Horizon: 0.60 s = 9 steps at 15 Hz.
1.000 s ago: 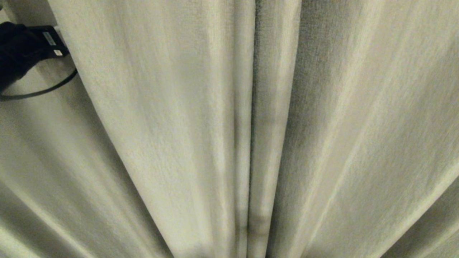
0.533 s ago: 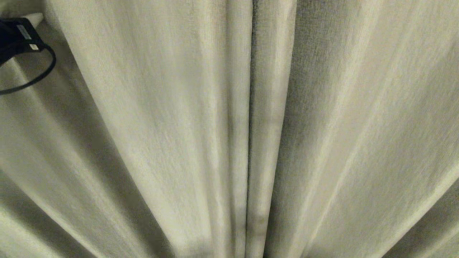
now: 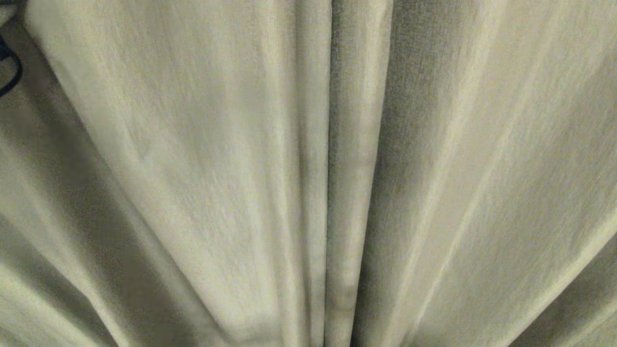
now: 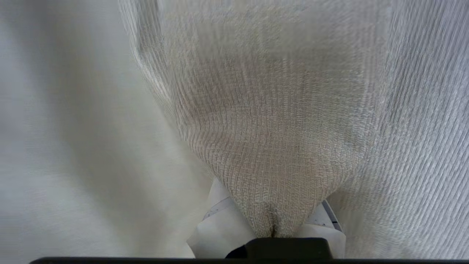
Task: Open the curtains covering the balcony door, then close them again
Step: Pull the outer curtains open on both sides
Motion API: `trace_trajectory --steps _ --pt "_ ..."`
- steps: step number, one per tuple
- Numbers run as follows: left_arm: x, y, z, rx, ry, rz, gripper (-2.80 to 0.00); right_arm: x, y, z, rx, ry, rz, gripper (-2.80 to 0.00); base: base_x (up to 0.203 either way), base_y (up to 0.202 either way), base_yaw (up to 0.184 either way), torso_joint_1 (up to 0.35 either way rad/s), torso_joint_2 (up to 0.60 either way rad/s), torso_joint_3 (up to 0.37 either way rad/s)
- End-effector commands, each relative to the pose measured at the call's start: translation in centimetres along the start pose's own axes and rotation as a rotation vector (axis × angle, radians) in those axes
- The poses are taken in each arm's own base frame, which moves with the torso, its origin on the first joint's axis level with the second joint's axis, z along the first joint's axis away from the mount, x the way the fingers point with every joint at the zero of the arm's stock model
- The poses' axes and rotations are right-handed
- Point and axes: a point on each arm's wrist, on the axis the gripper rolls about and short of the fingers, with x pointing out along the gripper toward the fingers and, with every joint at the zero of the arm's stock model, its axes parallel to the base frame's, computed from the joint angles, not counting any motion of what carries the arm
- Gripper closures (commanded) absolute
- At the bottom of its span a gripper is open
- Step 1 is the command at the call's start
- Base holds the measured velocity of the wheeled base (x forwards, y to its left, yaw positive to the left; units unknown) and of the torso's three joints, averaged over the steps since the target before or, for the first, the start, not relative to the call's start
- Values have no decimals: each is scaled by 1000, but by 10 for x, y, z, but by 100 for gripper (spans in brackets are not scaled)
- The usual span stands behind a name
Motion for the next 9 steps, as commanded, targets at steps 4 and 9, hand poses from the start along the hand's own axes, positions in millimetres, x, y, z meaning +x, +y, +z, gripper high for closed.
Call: trace_trajectory --steps 4,9 --pt "-37 49 16 118 -6 101 0 0 0 0 0 0 0 0 0 0 0 0 0 0" --pt "-21 106 -19 130 50 23 0 0 0 0 0 0 0 0 0 0 0 0 0 0"
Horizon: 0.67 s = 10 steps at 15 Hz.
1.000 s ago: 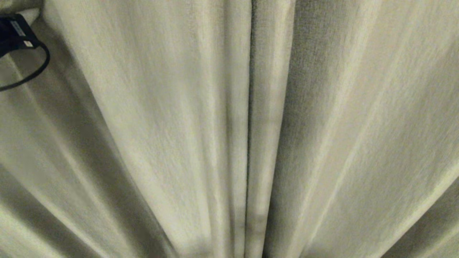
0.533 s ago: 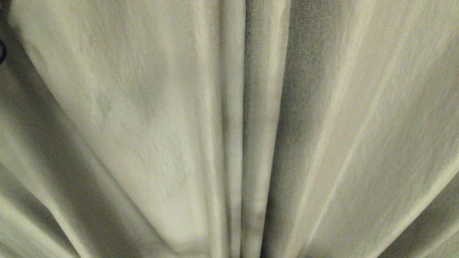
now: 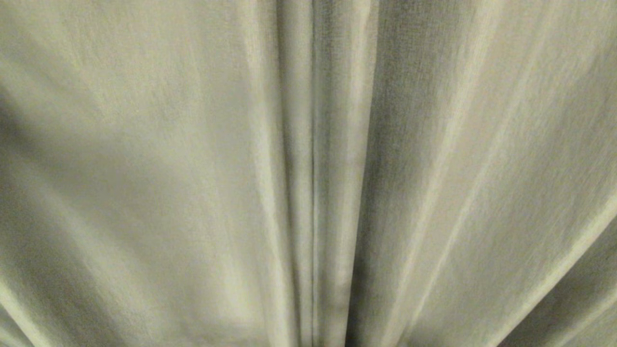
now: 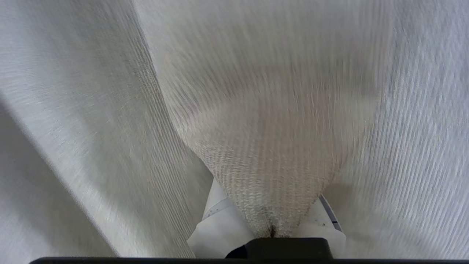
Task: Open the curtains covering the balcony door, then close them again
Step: Pull the outer curtains open on both sides
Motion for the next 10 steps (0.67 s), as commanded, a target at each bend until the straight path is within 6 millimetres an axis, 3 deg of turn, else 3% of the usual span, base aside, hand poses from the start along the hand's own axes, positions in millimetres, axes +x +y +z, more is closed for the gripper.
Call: trace_trajectory --steps 1,7,10 --pt "18 33 -30 -6 33 -42 0 0 0 0 0 0 0 0 0 0 0 0 0 0" --pt "58 101 -68 26 -10 -128 0 0 0 0 0 0 0 0 0 0 0 0 0 0" --pt "66 136 -93 17 -22 -100 0 0 0 0 0 0 0 0 0 0 0 0 0 0"
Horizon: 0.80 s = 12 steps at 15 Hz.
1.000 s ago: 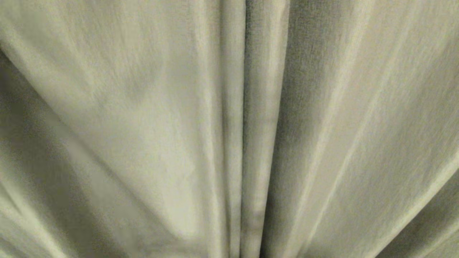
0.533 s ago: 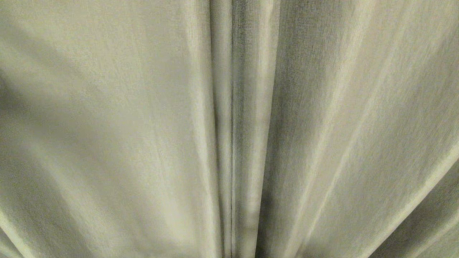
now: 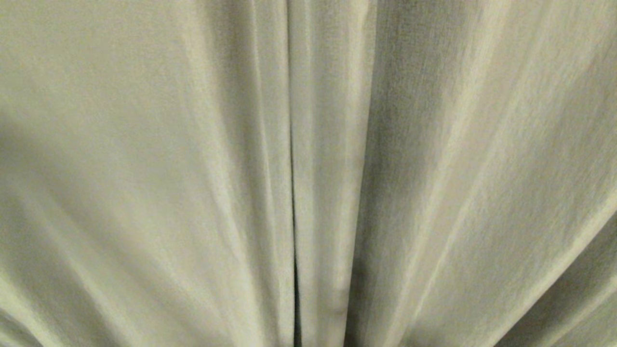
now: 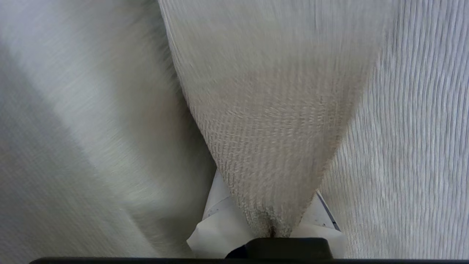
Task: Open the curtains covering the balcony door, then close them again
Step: Pull the outer curtains open on both sides
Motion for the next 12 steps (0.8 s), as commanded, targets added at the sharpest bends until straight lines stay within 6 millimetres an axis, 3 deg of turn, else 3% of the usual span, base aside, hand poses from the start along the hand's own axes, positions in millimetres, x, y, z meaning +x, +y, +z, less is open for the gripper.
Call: trace_trajectory --steps 1,5,12 --pt "-2 35 -50 -39 40 42 0 0 0 0 0 0 0 0 0 0 0 0 0 0" --pt "-26 69 -76 -51 54 116 0 0 0 0 0 0 0 0 0 0 0 0 0 0" --pt "-55 92 -96 -76 64 185 0 0 0 0 0 0 0 0 0 0 0 0 0 0"
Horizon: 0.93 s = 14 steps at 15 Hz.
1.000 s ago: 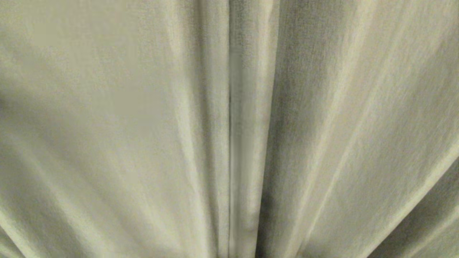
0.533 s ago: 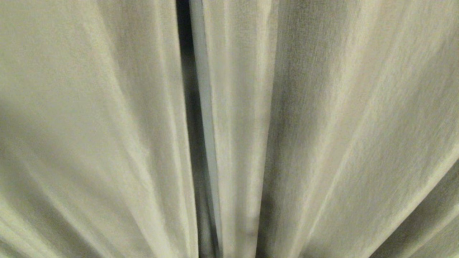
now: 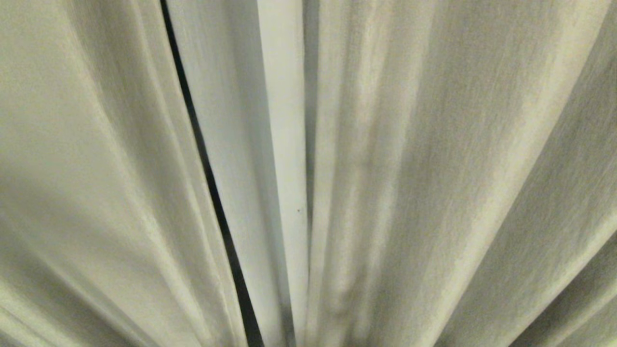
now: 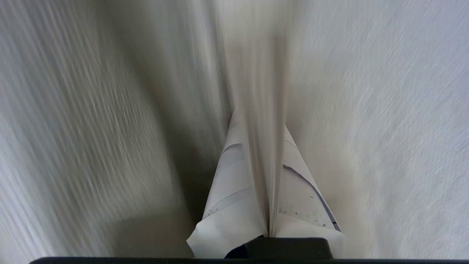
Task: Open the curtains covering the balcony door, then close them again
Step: Pull the outer curtains open on both sides
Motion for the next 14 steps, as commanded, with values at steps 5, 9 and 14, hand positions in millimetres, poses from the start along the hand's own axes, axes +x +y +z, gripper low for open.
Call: trace_trajectory --steps 5,9,14 --pt "-7 2 16 -28 -17 11 0 0 0 0 0 0 1 0 0 0 0 0 0 0" --pt "-4 -15 52 -19 -63 -14 0 0 0 0 0 0 1 0 0 0 0 0 0 0" --pt "10 -51 95 -29 -121 -86 0 0 0 0 0 0 1 0 0 0 0 0 0 0"
